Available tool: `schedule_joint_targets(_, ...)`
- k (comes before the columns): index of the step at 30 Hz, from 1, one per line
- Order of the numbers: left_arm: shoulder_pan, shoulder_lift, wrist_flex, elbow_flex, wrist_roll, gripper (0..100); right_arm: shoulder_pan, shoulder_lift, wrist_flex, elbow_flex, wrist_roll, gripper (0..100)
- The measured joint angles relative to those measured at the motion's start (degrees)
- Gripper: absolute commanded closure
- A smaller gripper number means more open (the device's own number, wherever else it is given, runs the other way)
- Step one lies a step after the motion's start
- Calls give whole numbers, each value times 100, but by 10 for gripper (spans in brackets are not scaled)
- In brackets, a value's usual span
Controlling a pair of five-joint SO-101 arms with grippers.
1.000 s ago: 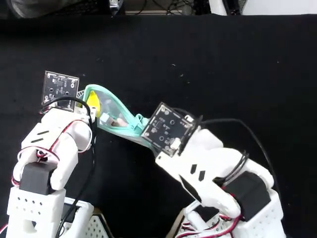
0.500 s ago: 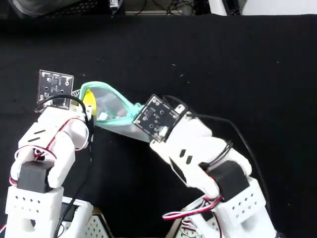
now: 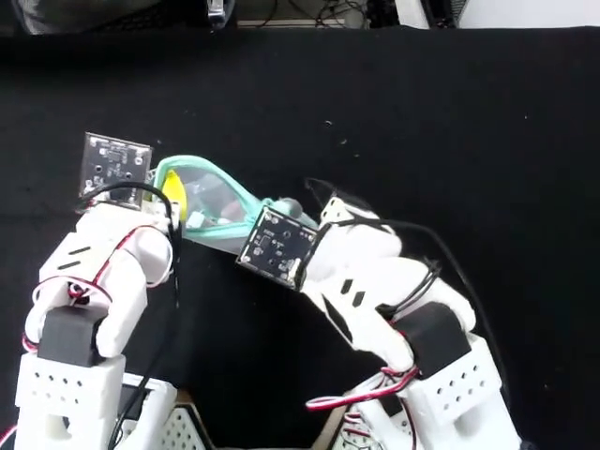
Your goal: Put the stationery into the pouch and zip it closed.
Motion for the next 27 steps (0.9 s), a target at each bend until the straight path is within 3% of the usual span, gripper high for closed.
schedule_joint_targets(12,-413,0,123,0,-1310,967,-255,35,-220,404,-334,791)
schedule_joint_targets(27,-448,0,202,0,-1398,970,-1204,35,-431,422,-949,790)
